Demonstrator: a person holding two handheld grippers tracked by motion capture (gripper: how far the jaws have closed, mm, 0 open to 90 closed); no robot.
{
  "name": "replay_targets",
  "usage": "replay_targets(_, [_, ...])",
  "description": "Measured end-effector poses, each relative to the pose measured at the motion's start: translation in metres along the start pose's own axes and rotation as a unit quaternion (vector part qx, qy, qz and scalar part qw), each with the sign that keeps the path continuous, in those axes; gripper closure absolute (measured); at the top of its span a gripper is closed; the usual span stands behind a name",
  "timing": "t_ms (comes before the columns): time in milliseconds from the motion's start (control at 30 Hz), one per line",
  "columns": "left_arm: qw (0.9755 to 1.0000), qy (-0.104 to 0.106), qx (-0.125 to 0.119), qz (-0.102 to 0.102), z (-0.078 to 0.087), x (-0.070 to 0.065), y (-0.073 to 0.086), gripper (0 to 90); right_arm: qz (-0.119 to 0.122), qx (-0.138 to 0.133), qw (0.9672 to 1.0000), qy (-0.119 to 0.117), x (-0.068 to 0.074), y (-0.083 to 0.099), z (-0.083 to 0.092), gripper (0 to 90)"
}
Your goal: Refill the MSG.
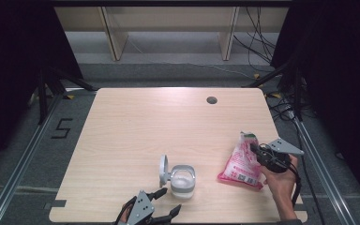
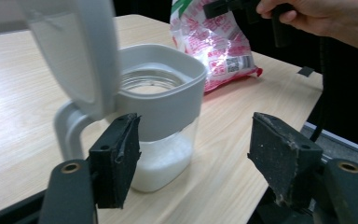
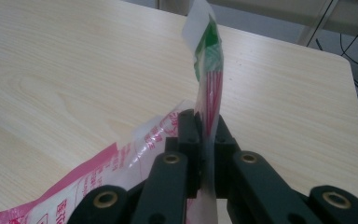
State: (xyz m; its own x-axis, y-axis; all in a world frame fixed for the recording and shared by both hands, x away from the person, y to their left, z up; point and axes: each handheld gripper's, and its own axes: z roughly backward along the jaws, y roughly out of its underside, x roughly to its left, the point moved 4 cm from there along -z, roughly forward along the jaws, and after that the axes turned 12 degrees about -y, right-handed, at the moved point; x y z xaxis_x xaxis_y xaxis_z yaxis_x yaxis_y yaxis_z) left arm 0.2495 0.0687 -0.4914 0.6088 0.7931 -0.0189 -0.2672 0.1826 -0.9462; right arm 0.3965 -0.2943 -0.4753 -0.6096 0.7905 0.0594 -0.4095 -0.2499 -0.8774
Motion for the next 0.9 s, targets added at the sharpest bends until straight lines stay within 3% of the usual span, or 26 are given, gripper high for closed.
replay_targets(33, [0.9999, -0.008, 0.003, 0.013, 0.003, 0.003, 0.001, 34.0, 0.004, 0.001, 1.0000, 0.008, -0.002, 0.001, 0.001, 85.3])
replay_targets(100, [0.9998, -0.014, 0.002, 0.018, 0.004, 0.006, 0.001, 34.9, -0.003, -0.001, 1.0000, 0.005, -0.001, 0.001, 0.001, 84.8])
replay_targets(267, [0.9998, -0.016, -0.003, 0.015, 0.007, 0.013, 0.001, 38.5, 0.002, 0.004, 1.0000, 0.004, -0.005, 0.002, 0.003, 84.1])
replay_targets(333, [0.9995, -0.020, -0.006, 0.022, 0.006, 0.014, 0.002, 38.5, 0.000, 0.004, 1.0000, 0.007, -0.004, 0.003, 0.002, 83.7])
replay_targets(367, [0.9997, -0.021, -0.003, 0.015, 0.007, 0.015, 0.002, 38.5, -0.007, 0.002, 0.9999, 0.009, -0.004, 0.002, 0.002, 83.1])
replay_targets(567, [0.9991, -0.030, -0.014, 0.027, 0.009, 0.023, 0.002, 42.6, -0.032, 0.002, 0.9991, 0.027, -0.010, 0.008, 0.005, 73.5])
replay_targets(600, [0.9991, -0.031, -0.016, 0.026, 0.009, 0.025, 0.002, 42.6, -0.032, 0.002, 0.9991, 0.027, -0.010, 0.008, 0.005, 73.5])
replay_targets(633, [0.9991, -0.030, -0.018, 0.023, 0.009, 0.027, 0.003, 44.3, -0.050, -0.010, 0.9981, 0.035, -0.012, 0.009, 0.007, 70.6])
replay_targets(867, [0.9996, -0.026, -0.010, 0.006, 0.007, 0.029, 0.007, 56.1, -0.059, -0.017, 0.9960, 0.064, -0.008, 0.006, 0.017, 60.4])
replay_targets(900, [0.9996, -0.023, -0.016, 0.006, 0.006, 0.029, 0.007, 57.6, -0.074, -0.024, 0.9945, 0.071, -0.003, 0.006, 0.020, 59.4])
